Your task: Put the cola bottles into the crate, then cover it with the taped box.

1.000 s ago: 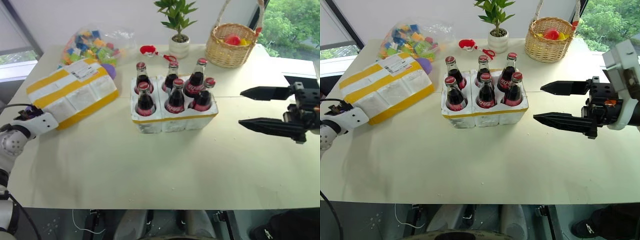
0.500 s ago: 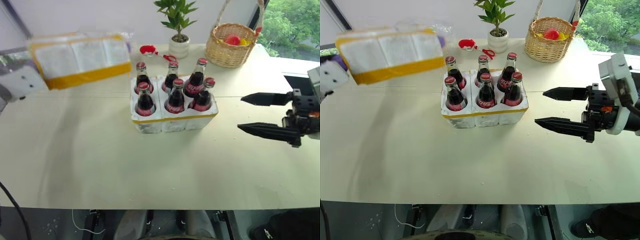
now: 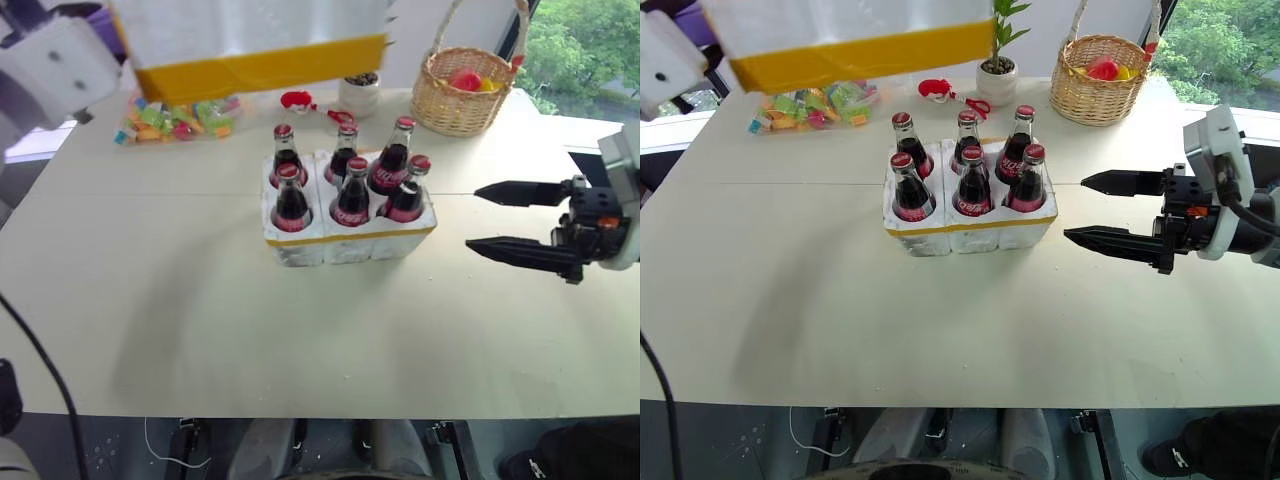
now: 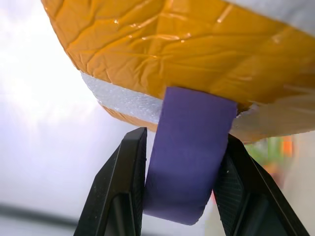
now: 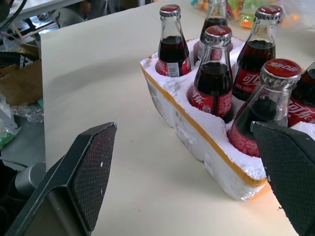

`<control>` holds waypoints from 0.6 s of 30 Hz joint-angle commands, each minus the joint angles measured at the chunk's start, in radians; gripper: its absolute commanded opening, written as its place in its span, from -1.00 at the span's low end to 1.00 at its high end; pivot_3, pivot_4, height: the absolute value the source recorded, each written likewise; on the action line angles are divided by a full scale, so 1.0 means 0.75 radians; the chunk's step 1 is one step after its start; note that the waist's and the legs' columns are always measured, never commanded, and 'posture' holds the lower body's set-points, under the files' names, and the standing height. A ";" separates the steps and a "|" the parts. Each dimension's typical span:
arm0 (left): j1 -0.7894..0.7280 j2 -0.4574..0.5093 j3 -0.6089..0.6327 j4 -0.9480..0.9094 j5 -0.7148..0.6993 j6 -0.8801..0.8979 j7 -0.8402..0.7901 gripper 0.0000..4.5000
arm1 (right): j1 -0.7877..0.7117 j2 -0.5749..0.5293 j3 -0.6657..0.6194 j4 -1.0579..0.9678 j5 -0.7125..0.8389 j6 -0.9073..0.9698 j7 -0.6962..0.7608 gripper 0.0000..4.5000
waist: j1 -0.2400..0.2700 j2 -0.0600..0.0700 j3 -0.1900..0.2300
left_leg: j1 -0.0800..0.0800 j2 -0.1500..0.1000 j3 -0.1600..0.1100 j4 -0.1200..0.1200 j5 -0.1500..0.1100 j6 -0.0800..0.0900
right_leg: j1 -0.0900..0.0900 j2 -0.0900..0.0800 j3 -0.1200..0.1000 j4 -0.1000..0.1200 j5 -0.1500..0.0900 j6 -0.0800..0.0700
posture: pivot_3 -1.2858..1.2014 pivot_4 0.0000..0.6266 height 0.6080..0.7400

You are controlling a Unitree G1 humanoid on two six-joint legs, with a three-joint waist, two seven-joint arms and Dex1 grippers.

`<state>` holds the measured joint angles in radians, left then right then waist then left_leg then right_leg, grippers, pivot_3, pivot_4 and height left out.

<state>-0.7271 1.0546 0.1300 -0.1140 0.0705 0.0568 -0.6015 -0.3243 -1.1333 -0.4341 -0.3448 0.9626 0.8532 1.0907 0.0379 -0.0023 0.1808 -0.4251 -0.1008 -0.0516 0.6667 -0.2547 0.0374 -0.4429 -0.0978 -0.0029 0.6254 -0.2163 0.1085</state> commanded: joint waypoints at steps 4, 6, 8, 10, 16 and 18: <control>0.017 -0.106 -0.065 -0.126 -0.022 -0.037 -0.050 -0.17 | -0.018 0.006 -0.024 0.027 -0.019 -0.042 0.008 1.00 | -0.001 0.000 0.000 | 0.000 0.000 0.000 0.000 0.001 -0.001 | 0.000 0.000 0.000 0.002 0.000 0.000 | 0.03 -0.52 0.88; 0.057 -0.117 -0.084 -0.122 0.002 -0.082 -0.061 -0.17 | -0.005 0.004 -0.044 0.022 -0.015 -0.036 0.007 1.00 | -0.003 0.000 0.000 | 0.001 0.000 0.000 0.000 0.001 -0.001 | -0.001 0.000 0.000 0.002 0.000 0.000 | 0.03 -0.52 0.88; 0.094 -0.119 -0.115 -0.100 0.049 -0.129 -0.062 -0.17 | 0.010 0.003 -0.062 0.013 -0.011 -0.029 0.001 1.00 | -0.001 0.000 0.000 | 0.001 0.000 0.000 0.000 0.001 -0.001 | -0.001 0.000 0.000 0.002 0.000 0.000 | 0.03 -0.52 0.88; 0.122 -0.141 -0.146 -0.093 0.094 -0.162 -0.046 -0.17 | 0.031 0.006 -0.080 0.000 -0.009 -0.027 -0.007 1.00 | 0.000 0.000 0.000 | 0.001 0.000 0.000 0.000 0.001 -0.001 | 0.000 0.000 0.000 0.002 0.000 0.000 | 0.03 -0.52 0.88; 0.168 -0.238 -0.258 -0.112 0.266 -0.223 0.014 -0.17 | 0.069 0.020 -0.110 -0.026 0.001 -0.023 -0.036 1.00 | 0.004 0.000 0.000 | 0.001 -0.001 0.000 0.001 0.000 0.000 | 0.001 -0.001 0.000 0.002 0.000 0.000 | 0.03 -0.52 0.88; 0.162 -0.272 -0.276 -0.103 0.319 -0.236 0.043 -0.17 | 0.079 0.025 -0.119 -0.033 0.004 -0.021 -0.043 1.00 | 0.003 0.000 0.000 | 0.001 -0.001 0.000 0.001 0.001 0.000 | 0.001 -0.001 0.000 0.002 0.000 0.000 | 0.03 -0.52 0.88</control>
<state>-0.5911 0.8501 -0.0871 -0.1693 0.2731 -0.1019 -0.6004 -0.2639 -1.1172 -0.4812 -0.3466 0.9490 0.8416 1.0649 0.0403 -0.0026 0.1809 -0.4244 -0.1012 -0.0519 0.6677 -0.2542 0.0370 -0.4424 -0.0979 -0.0027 0.6271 -0.2163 0.1085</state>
